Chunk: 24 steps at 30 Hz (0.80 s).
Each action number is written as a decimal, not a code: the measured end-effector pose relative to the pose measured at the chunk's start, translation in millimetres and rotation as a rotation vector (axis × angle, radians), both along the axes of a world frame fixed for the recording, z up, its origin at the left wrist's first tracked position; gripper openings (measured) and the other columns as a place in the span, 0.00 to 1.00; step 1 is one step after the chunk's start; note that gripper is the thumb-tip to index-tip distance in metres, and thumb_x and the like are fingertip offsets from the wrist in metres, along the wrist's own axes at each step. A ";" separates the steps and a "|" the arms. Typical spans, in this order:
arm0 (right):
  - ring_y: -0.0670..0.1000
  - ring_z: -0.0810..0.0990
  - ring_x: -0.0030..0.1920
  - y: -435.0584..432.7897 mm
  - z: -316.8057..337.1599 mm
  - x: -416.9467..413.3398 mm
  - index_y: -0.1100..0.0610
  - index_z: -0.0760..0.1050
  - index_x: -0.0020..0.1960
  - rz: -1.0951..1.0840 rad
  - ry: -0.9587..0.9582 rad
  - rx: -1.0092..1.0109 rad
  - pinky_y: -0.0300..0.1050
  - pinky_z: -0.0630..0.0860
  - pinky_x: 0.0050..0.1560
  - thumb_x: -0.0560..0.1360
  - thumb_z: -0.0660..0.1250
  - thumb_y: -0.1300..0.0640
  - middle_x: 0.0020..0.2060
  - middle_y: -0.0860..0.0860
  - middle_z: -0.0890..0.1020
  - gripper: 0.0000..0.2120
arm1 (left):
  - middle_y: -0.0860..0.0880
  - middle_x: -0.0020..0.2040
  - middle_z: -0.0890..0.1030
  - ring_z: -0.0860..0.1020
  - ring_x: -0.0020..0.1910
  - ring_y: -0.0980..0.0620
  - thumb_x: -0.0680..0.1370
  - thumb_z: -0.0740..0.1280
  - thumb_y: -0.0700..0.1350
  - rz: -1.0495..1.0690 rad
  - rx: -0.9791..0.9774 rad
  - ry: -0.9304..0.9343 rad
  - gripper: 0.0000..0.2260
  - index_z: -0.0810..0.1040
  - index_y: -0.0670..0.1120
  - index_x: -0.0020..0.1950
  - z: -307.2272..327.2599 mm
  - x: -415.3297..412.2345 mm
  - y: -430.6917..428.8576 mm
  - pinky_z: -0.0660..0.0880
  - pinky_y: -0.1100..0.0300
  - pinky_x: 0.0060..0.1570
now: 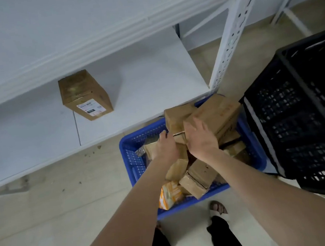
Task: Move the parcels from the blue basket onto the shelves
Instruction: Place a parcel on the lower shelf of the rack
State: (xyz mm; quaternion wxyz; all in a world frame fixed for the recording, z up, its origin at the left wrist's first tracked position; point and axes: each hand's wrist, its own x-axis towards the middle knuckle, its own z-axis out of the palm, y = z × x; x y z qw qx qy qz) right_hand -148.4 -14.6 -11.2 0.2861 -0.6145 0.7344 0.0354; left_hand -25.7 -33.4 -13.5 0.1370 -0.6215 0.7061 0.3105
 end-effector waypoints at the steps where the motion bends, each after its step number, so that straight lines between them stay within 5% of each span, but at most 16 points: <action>1: 0.59 0.57 0.74 3.8 -3.8 -10.3 0.49 0.52 0.77 -0.062 -0.035 0.018 0.54 0.65 0.69 0.77 0.65 0.60 0.76 0.55 0.53 0.34 | 0.44 0.74 0.60 0.64 0.71 0.42 0.77 0.63 0.41 -0.001 0.004 0.030 0.28 0.59 0.47 0.76 -6.9 -8.5 3.6 0.71 0.48 0.63; 4: 0.59 0.65 0.70 8.9 -17.6 -35.0 0.53 0.53 0.77 -0.407 -0.207 0.071 0.53 0.69 0.65 0.76 0.67 0.55 0.73 0.57 0.59 0.34 | 0.45 0.66 0.71 0.68 0.67 0.43 0.76 0.63 0.42 0.108 0.035 0.117 0.20 0.68 0.47 0.68 -22.5 -30.1 6.9 0.71 0.49 0.61; 9: 0.60 0.67 0.68 3.8 -55.2 -59.6 0.58 0.54 0.77 -0.846 -0.477 0.137 0.50 0.68 0.65 0.75 0.70 0.50 0.72 0.59 0.62 0.38 | 0.42 0.69 0.66 0.69 0.66 0.42 0.78 0.65 0.45 0.286 0.092 0.213 0.27 0.59 0.43 0.74 -45.7 -60.5 -20.1 0.70 0.50 0.63; 19: 0.61 0.73 0.64 -19.6 -141.7 -75.1 0.60 0.55 0.75 -1.097 -0.596 0.233 0.59 0.74 0.63 0.72 0.69 0.39 0.68 0.61 0.70 0.43 | 0.42 0.75 0.58 0.65 0.71 0.41 0.76 0.66 0.55 0.409 0.204 0.232 0.37 0.50 0.44 0.78 -122.7 -93.0 -77.4 0.68 0.49 0.64; 24: 0.61 0.75 0.60 -17.2 -132.1 -65.4 0.60 0.56 0.73 -1.059 -0.556 0.196 0.57 0.77 0.59 0.76 0.66 0.46 0.64 0.61 0.73 0.34 | 0.44 0.70 0.65 0.70 0.64 0.46 0.73 0.70 0.52 0.505 0.212 0.267 0.33 0.61 0.42 0.73 -112.5 -87.7 -69.1 0.72 0.54 0.58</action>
